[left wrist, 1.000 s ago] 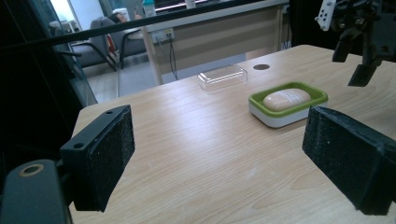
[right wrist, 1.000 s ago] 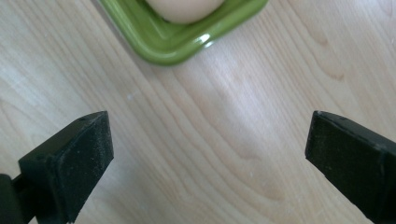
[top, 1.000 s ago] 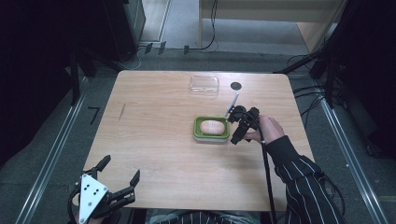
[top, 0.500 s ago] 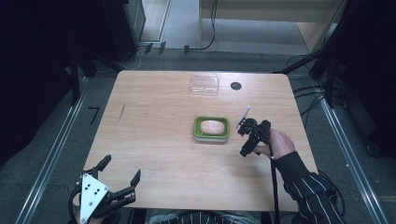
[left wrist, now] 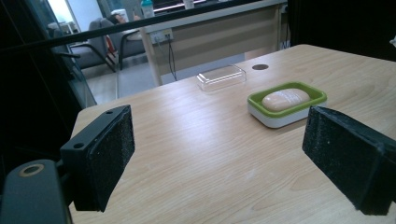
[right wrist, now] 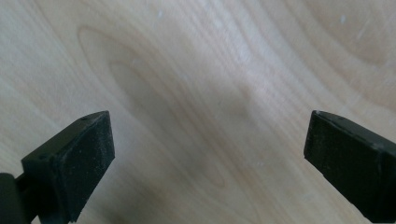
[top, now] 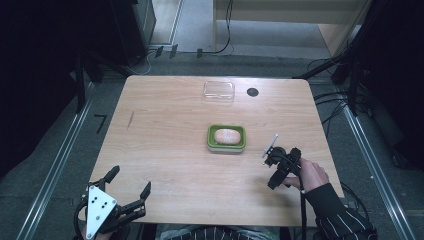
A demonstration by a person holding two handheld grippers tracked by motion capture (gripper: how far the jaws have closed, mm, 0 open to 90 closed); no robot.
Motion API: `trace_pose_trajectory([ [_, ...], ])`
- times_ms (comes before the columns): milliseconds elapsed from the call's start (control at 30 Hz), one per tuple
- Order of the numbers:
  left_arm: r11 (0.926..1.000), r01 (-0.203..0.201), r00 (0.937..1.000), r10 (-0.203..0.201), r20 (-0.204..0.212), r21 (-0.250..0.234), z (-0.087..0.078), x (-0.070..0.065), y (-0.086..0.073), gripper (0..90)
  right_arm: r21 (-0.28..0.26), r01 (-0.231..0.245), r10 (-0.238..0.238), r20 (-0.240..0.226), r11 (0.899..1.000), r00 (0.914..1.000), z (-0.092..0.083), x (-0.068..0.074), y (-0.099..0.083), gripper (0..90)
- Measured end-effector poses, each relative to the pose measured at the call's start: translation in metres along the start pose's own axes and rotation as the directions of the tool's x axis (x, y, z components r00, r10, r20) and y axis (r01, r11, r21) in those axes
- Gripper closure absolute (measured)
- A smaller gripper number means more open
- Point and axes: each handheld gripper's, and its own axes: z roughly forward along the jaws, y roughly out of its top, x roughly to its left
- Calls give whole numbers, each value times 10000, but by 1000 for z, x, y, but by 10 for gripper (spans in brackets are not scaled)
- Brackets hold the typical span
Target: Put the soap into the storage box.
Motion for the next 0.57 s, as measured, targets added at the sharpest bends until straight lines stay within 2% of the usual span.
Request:
trace_pose_trajectory([
  [100,10000,8,10000,-8,-23,11,0,0,0,96,18,-52,52,33,10000,10000,1,2,-8,24],
  [333,10000,24,10000,-24,-4,-17,1,0,0,96,660,266,-266,-18,9975,9996,10,8,-16,27],
  [467,10000,-41,10000,41,44,19,2,-1,1,96,671,334,-331,-48,9972,9994,11,8,-17,57],
  [567,10000,1,10000,-1,7,18,2,-1,1,96,611,428,-413,-264,9972,9988,13,6,-18,62],
])
